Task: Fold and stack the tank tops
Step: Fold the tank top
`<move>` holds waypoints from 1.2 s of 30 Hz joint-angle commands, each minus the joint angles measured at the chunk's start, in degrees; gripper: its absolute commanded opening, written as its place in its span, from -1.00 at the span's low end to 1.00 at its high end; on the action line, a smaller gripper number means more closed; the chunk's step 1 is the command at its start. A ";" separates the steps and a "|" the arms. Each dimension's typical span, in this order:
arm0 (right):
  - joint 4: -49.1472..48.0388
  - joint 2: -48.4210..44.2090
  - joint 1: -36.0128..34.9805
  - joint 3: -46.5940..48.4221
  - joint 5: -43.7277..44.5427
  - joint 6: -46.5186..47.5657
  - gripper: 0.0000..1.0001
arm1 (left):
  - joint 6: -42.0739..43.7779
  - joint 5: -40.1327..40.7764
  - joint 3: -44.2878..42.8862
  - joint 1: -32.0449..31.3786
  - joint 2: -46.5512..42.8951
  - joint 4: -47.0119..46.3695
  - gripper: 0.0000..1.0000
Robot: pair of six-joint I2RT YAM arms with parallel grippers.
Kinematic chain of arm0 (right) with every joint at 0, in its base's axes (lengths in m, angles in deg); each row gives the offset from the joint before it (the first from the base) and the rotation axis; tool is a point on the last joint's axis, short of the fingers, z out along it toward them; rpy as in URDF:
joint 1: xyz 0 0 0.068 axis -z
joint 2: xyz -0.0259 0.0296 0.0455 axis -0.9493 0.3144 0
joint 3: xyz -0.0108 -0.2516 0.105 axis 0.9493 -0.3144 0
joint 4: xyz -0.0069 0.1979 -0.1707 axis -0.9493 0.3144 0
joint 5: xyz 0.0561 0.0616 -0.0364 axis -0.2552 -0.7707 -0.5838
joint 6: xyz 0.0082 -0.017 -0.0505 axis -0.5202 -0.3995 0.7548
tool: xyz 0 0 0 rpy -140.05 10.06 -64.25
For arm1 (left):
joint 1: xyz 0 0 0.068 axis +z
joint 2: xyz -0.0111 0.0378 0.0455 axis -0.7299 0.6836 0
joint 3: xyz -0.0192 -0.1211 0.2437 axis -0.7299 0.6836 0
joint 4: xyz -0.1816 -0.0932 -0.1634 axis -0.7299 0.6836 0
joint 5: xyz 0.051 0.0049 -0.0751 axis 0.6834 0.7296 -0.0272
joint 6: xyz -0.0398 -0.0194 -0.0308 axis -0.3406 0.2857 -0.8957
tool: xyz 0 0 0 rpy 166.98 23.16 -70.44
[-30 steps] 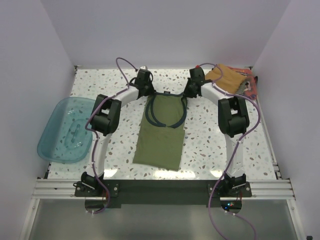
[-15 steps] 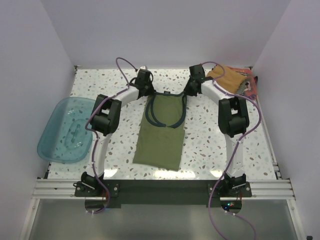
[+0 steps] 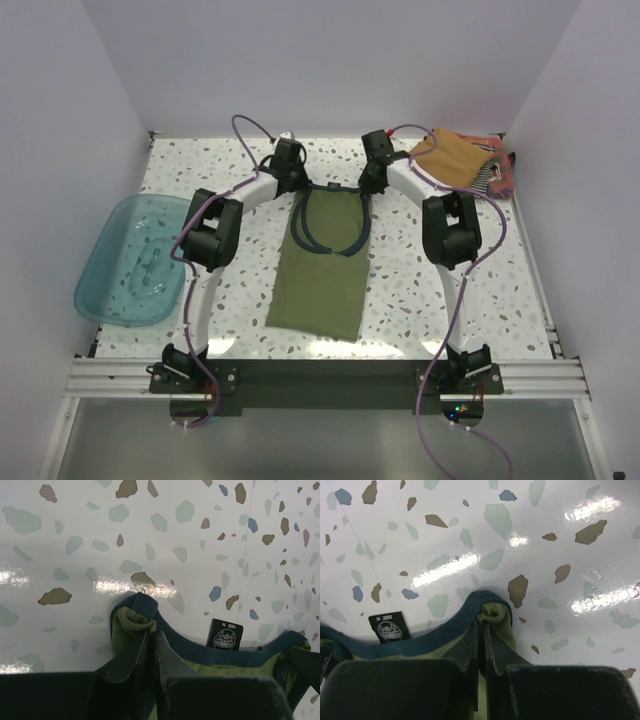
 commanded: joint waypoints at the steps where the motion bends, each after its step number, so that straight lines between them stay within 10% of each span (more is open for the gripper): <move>1: 3.05 1.99 -1.03 3.71 5.25 -1.05 -1.00 | 0.30 1.11 -1.43 -0.02 -0.31 -0.45 -0.89; 11: 7.44 8.23 -1.83 11.44 9.74 0.61 -0.87 | -0.40 3.39 -2.05 0.33 0.83 0.25 -0.80; 27: 0.59 15.18 -1.65 21.20 5.96 7.56 0.16 | 0.13 4.63 -10.31 2.53 8.13 -4.40 -0.62; 36: -6.88 17.02 -1.12 21.38 1.40 8.87 0.39 | 2.32 -0.11 -10.22 3.14 9.27 -16.00 0.00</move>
